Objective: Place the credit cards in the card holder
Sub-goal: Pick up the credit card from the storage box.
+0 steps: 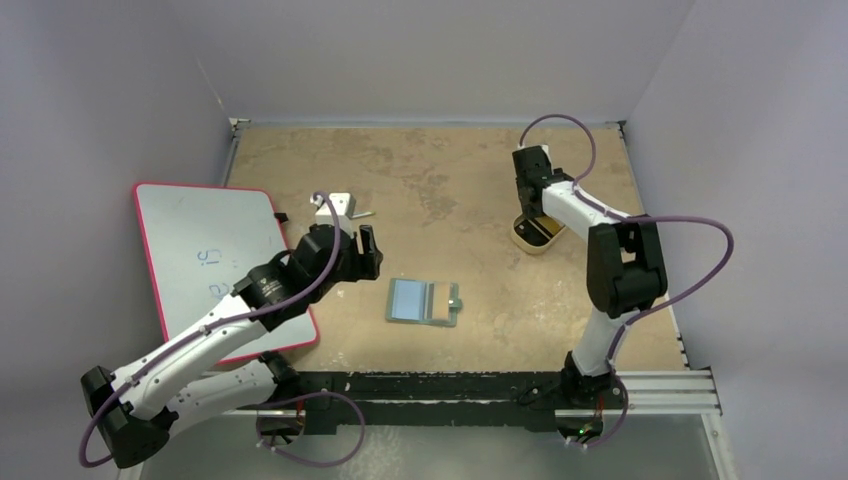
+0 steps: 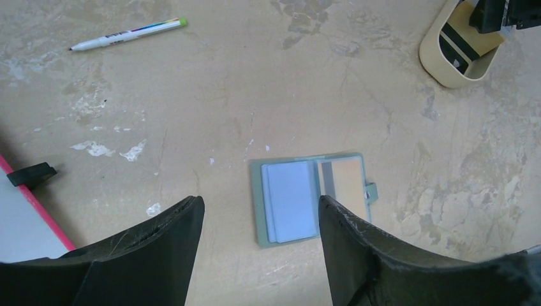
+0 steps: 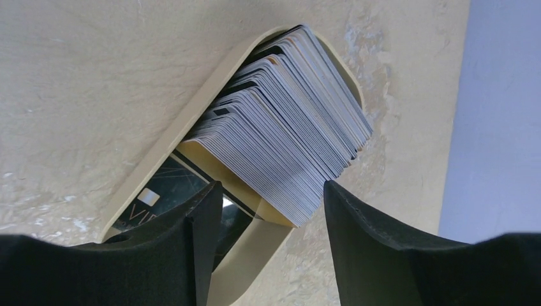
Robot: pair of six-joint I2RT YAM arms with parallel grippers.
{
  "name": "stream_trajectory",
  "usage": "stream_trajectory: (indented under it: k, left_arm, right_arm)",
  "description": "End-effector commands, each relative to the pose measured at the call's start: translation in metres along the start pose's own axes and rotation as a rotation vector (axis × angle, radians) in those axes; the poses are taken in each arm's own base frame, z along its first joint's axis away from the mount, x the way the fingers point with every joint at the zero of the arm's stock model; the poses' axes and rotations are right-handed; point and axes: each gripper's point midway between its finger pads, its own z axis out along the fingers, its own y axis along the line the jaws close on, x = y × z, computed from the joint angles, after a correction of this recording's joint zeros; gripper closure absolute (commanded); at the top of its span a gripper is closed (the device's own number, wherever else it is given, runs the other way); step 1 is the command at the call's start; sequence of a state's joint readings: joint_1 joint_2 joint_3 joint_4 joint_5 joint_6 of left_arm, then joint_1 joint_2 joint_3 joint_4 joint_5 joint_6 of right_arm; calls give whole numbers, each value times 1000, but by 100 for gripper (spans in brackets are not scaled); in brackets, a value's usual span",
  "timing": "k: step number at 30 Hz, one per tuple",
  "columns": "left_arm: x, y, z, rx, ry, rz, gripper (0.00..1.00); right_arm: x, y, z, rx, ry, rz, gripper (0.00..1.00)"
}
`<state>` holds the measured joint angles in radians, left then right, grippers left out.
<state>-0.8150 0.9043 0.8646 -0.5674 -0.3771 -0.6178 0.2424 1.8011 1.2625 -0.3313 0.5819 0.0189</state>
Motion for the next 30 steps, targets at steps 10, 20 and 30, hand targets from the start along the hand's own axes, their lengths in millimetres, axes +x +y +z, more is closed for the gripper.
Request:
stream_trajectory:
  k: [10,20,30]
  left_arm:
    - [-18,9,-13,-26,-72,27,34]
    - [-17,10,-13,-32,-68,31,34]
    - [-18,10,-13,-30,-71,32,34]
  right_arm:
    - [0,-18,12,88,51,-43,43]
    - [-1,-22,10,109,53,-28,55]
    - [-6,-24,3,102,29,0,66]
